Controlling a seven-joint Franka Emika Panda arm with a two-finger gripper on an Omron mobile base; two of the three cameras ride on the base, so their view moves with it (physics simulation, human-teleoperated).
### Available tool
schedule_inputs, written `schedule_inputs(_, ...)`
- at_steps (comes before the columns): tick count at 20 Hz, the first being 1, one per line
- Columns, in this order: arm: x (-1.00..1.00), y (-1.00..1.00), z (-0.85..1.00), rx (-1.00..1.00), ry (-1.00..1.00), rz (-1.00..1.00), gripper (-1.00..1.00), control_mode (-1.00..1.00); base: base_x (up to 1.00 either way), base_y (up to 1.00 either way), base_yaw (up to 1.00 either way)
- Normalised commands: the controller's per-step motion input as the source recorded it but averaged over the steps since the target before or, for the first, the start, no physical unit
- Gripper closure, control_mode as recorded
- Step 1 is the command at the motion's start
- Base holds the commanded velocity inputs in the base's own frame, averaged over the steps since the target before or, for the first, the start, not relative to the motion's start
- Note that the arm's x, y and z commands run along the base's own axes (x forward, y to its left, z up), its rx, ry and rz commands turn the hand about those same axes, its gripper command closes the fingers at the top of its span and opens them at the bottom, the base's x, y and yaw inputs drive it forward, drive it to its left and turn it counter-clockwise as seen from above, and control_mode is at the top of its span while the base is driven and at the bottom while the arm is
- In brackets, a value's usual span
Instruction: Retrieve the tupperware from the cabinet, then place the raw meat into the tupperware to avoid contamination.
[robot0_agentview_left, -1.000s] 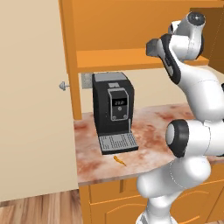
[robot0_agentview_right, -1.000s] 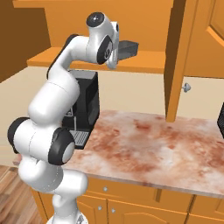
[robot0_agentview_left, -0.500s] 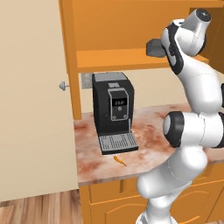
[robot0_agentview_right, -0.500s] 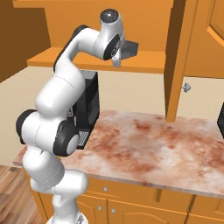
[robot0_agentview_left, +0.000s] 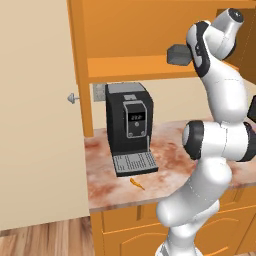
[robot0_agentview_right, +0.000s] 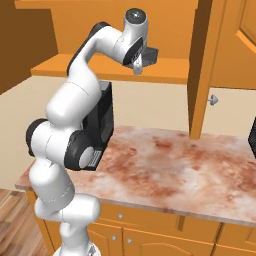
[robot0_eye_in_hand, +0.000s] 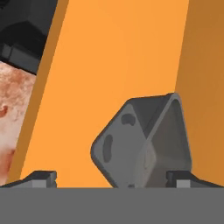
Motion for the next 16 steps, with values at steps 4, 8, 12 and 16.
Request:
schedule_inputs(4, 0.19, 0.00, 0.00, 0.00, 0.00, 0.10, -1.00, -1.00, 0.00, 0.00, 0.00)
schedule_inputs(8, 0.22, 0.00, 0.00, 0.00, 0.01, 0.08, -1.00, -1.00, 0.00, 0.00, 0.00)
schedule_inputs(12, 0.23, 0.00, -0.02, 0.00, 0.04, 0.05, -1.00, -1.00, 0.00, 0.00, 0.00)
schedule_inputs(16, 0.25, 0.00, 0.00, 0.00, 0.02, 0.04, -1.00, -1.00, 0.00, 0.00, 0.00)
